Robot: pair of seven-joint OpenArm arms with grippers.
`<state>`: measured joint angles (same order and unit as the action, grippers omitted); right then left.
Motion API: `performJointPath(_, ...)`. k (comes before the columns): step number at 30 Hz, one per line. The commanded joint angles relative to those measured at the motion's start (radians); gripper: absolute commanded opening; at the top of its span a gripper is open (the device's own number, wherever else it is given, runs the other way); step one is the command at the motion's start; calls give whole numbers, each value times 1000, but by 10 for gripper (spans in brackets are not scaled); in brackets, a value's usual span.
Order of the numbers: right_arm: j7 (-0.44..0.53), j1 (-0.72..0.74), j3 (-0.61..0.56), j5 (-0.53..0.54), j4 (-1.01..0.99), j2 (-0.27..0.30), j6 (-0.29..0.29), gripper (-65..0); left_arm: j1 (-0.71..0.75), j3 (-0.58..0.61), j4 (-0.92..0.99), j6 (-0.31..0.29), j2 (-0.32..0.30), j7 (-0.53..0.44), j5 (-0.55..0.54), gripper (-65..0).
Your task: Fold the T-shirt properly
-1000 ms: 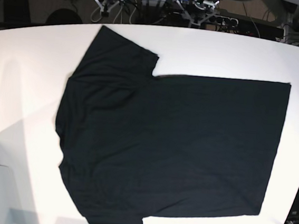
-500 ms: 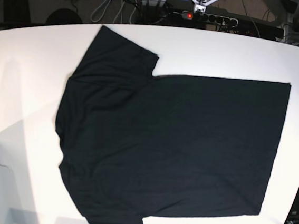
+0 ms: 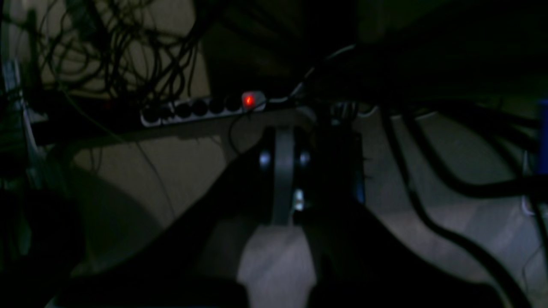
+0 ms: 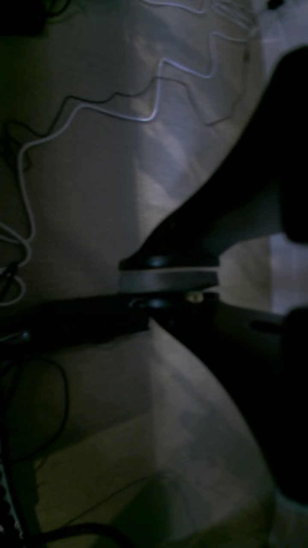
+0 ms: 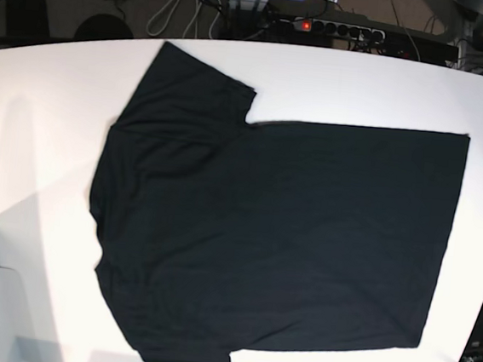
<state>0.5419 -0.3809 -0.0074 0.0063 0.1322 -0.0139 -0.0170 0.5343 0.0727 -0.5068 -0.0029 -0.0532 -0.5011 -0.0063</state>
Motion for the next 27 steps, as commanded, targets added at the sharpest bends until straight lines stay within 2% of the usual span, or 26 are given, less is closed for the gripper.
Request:
performJointPath(1, 27, -25, 1, 4, 1, 12, 5, -650, 33, -1, -22, 1, -7, -15, -2, -649)
performJointPath(5, 77, -100, 2, 4, 129, 22, 5, -650, 76, -3, -92, 1, -10, -17, -2, -649)
performJointPath(8, 76, -204, 8, 4, 343, 32, 5, -650, 99, -3, -137, 1, -10, -17, -14, -650)
performJointPath(12, 76, -330, 10, 5, 582, 35, 4, -650, 151, 0, -234, 1, -14, -17, -87, -650)
performJointPath(17, 76, -418, 10, 5, 726, 36, 4, -650, 220, 6, -364, 1, -37, -18, -100, -650)
performJointPath(21, 76, -481, 16, 5, 844, 36, 4, -650, 297, -1, -488, 1, -40, -18, -100, -650)
performJointPath(27, 76, -634, 97, 5, 1139, 32, 4, -650, 442, 0, -752, 2, -72, -17, -100, -650)
